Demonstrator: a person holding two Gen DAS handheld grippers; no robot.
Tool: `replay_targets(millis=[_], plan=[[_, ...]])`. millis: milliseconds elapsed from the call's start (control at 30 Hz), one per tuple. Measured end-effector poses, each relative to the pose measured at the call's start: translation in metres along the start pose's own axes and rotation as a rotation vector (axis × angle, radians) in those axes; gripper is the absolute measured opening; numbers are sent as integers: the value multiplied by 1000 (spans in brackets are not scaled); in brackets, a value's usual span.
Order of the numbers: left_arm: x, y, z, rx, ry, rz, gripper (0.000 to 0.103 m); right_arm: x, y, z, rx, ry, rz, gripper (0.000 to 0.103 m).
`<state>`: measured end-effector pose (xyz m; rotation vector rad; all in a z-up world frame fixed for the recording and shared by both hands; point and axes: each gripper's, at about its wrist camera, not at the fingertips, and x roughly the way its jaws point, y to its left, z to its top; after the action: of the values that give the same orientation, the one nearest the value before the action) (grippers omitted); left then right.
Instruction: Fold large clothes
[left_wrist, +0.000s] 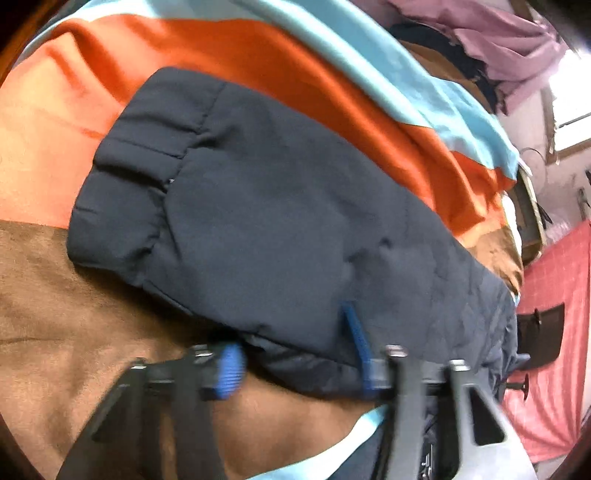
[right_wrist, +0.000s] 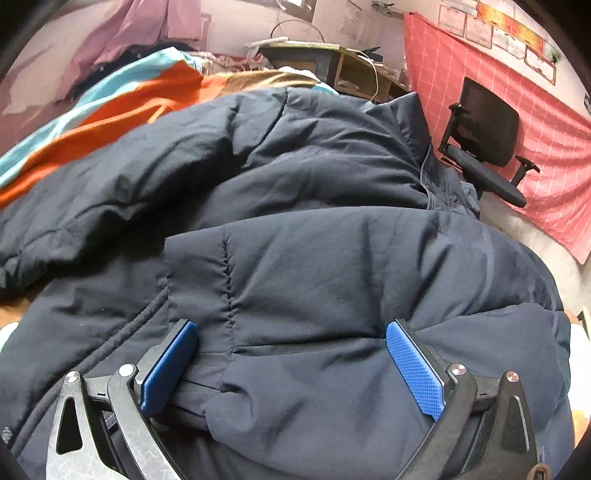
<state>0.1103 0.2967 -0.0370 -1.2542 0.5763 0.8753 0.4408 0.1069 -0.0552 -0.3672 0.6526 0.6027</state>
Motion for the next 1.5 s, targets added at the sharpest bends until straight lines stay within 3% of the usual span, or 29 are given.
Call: replay_targets(millis=[100, 233, 400, 533, 667, 833, 967, 1133, 1200, 1300, 1367, 1400, 1433, 1500], plan=[[-10, -13, -4, 73, -29, -7, 15, -17, -8, 0, 55, -40, 28, 102], [-39, -50, -16, 250, -131, -54, 9, -45, -27, -2, 167, -104, 57, 102], [-80, -115, -56, 580, -267, -208, 7, -77, -64, -5, 306, -155, 95, 102], [-92, -172, -98, 828, -251, -341, 7, -91, -95, -10, 405, -169, 115, 102], [-90, -225, -152, 1068, -163, -493, 7, -104, -133, -18, 498, -179, 94, 103], [-57, -269, -223, 1291, 28, -570, 7, -126, -186, -37, 610, -196, 43, 103], [-27, -282, -279, 1421, 169, -575, 7, -138, -219, -55, 671, -202, 11, 103], [29, -280, -335, 1526, 362, -477, 7, -137, -254, -82, 789, -186, 36, 103], [51, -278, -343, 1509, 450, -437, 10, -134, -263, -93, 849, -188, 77, 103], [68, -274, -344, 1476, 506, -431, 16, -125, -274, -111, 976, -205, 217, 103], [75, -276, -342, 1463, 544, -475, 34, -123, -279, -119, 1036, -232, 325, 103], [76, -275, -340, 1453, 568, -500, 50, -122, -280, -123, 1066, -249, 385, 103], [77, -272, -337, 1445, 585, -522, 60, -122, -280, -125, 1088, -262, 432, 103], [79, -271, -337, 1452, 597, -552, 64, -121, -279, -127, 1130, -293, 544, 103]])
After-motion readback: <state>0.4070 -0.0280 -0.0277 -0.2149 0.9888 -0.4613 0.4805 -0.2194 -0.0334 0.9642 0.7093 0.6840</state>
